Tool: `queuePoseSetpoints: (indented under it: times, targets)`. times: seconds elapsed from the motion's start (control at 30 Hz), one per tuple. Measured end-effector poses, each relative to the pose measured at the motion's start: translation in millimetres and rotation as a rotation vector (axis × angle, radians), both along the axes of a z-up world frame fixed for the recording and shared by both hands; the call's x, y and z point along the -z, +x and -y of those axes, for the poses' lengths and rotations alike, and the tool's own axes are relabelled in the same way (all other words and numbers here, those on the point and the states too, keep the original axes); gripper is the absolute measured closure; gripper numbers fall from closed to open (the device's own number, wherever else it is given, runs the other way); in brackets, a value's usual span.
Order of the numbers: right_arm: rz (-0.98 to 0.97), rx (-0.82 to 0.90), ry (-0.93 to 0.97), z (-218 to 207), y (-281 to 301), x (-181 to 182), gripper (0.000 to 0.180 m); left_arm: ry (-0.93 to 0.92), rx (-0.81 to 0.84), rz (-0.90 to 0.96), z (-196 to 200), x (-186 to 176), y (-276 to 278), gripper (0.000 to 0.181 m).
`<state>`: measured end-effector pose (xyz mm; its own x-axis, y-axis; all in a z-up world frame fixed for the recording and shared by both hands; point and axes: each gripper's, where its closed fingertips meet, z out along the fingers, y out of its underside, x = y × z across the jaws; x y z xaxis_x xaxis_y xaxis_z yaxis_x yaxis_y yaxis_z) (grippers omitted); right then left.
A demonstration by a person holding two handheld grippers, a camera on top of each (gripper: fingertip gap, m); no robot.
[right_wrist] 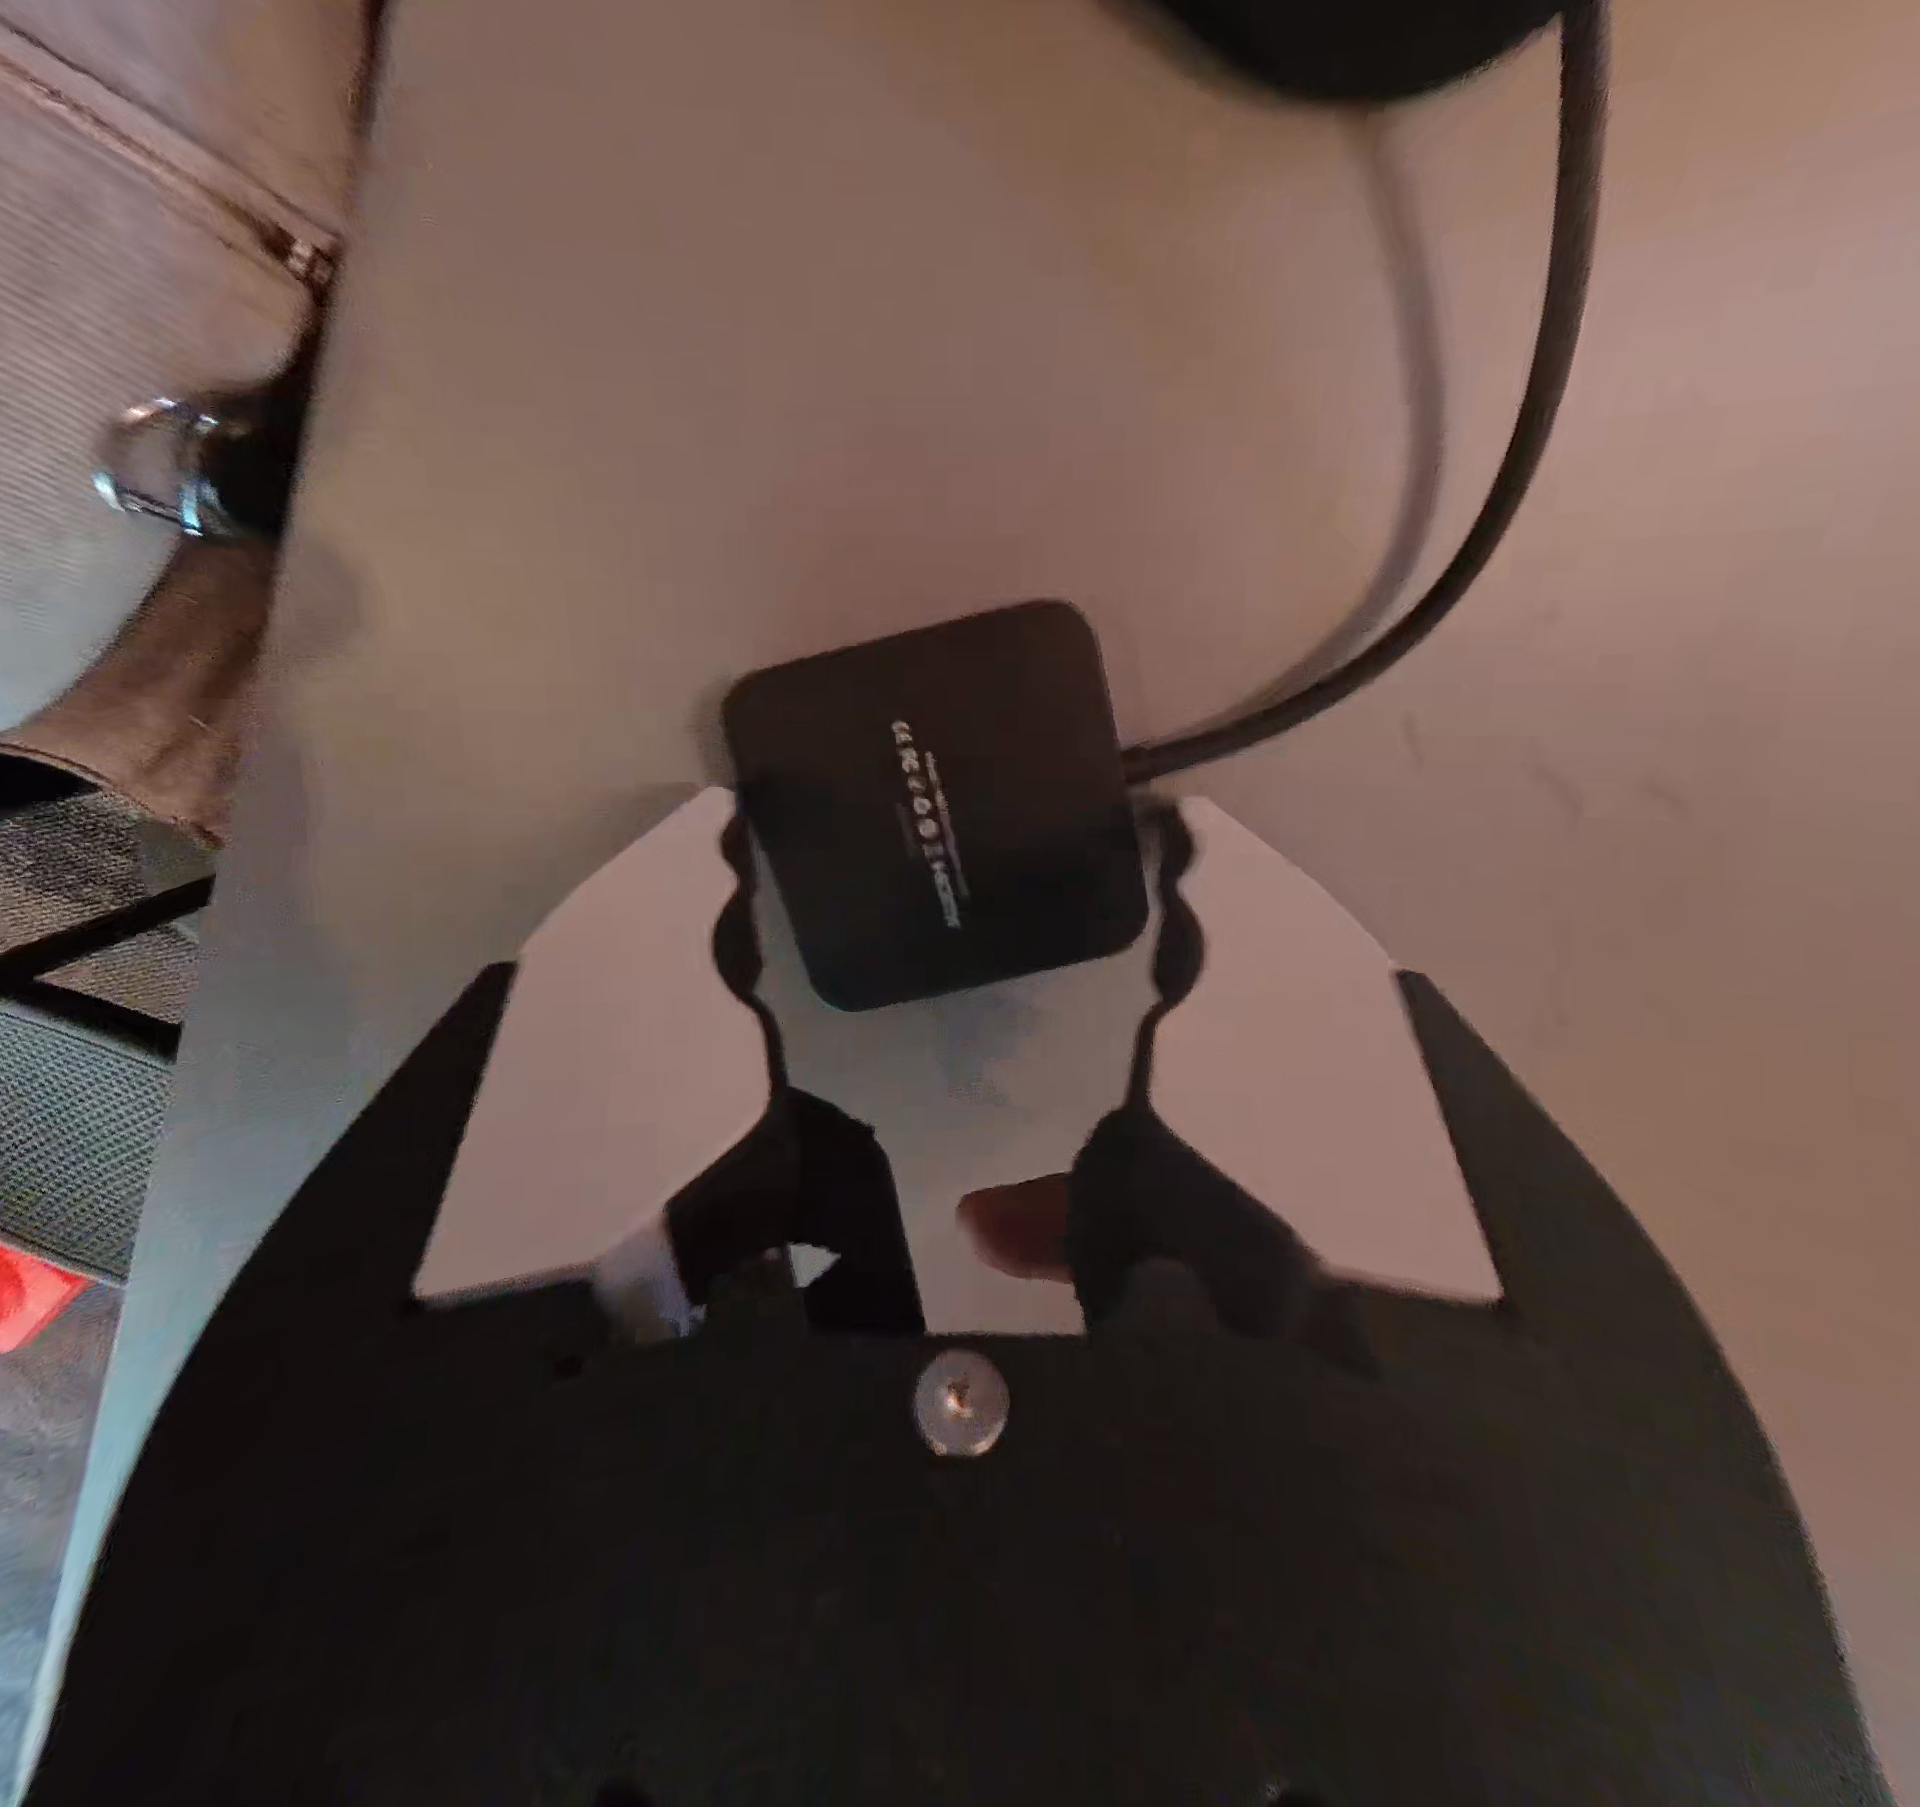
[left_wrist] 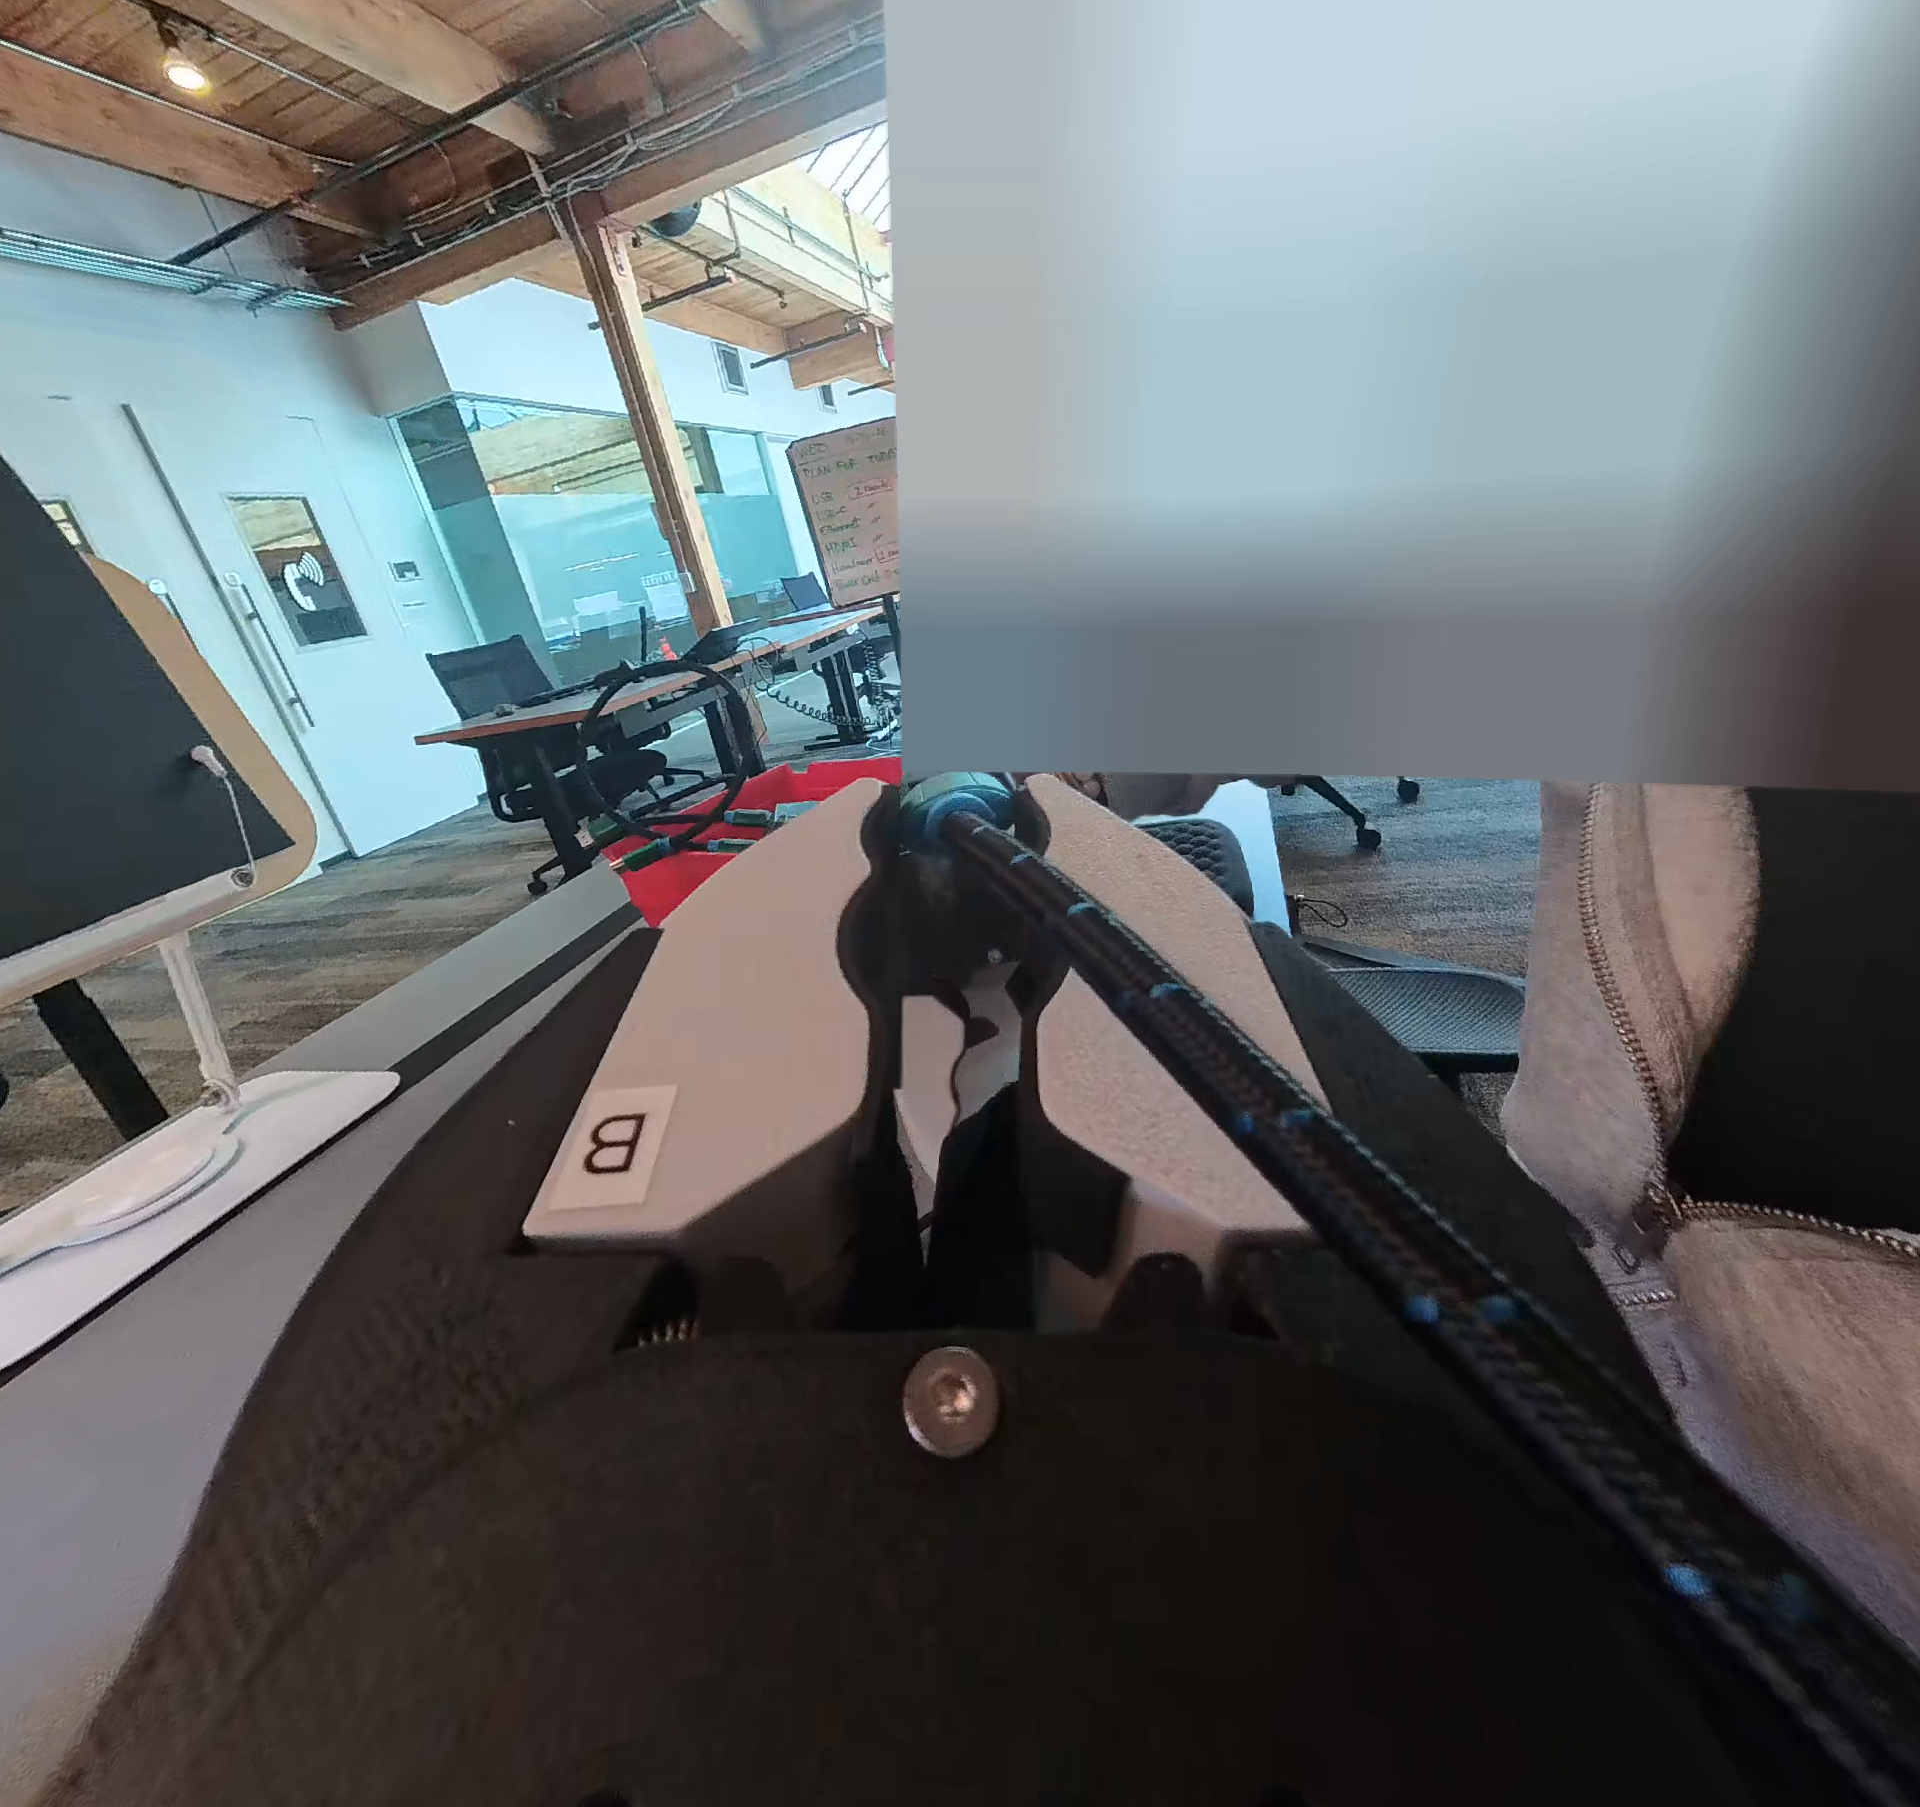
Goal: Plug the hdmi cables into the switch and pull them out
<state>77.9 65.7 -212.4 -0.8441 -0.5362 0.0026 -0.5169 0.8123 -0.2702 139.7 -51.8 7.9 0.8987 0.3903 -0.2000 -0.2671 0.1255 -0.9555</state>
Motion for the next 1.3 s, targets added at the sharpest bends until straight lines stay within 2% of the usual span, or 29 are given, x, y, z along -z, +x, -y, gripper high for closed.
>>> queuePoseSetpoints:
  times: [0.03, 0.13, 0.23, 0.33, 0.47, 0.63, 0.73, 0.83, 0.97, 1.17, 1.3]
  targets:
    - [-0.006, -0.02, -0.012, 1.9, 1.3, -0.3, 0.11, -0.001, 0.0, 0.0, 0.6, 0.7, -0.6, 0.161]
    - [-0.028, -0.035, -0.069, 1.1, 6.8, -3.3, 0.111, 0.003, -0.002, 0.0, 2.5, 1.2, -1.9, 0.161]
    - [-0.074, 0.025, -0.119, -18.9, 9.4, -23.9, 0.111, -0.003, -0.007, -0.002, 1.3, 2.2, -2.4, 0.161]
    - [-0.109, 0.136, -0.143, -60.3, 13.3, -52.8, 0.111, -0.022, 0.001, -0.012, -5.9, 3.3, -0.6, 0.161]
    - [-0.181, 0.335, -0.027, -144.9, 11.0, -66.2, 0.11, -0.043, 0.031, -0.023, -19.2, 4.7, 3.9, 0.16]
    - [-0.188, 0.522, 0.08, -217.6, 2.2, -54.9, 0.111, -0.059, 0.064, -0.026, -30.7, 6.5, 7.4, 0.161]
    - [-0.099, 0.581, 0.19, -238.6, 3.8, -18.1, 0.106, -0.068, 0.068, -0.031, -32.8, 7.8, 8.6, 0.161]
    - [-0.04, 0.629, 0.18, -238.7, 4.2, -8.4, 0.104, -0.065, 0.069, -0.033, -31.7, 7.6, 8.5, 0.161]
    - [-0.066, 0.649, 0.202, -238.8, 3.7, -4.4, 0.103, -0.059, 0.073, -0.027, -30.3, 9.3, 5.9, 0.161]
    - [-0.084, 0.61, 0.171, -236.2, 4.2, -8.9, 0.107, -0.035, 0.035, -0.047, -21.1, 3.4, 6.4, 0.16]
    - [-0.061, 0.596, -0.125, -176.6, 6.1, -47.3, 0.106, -0.042, -0.037, -0.074, -9.6, -1.6, 5.3, 0.161]
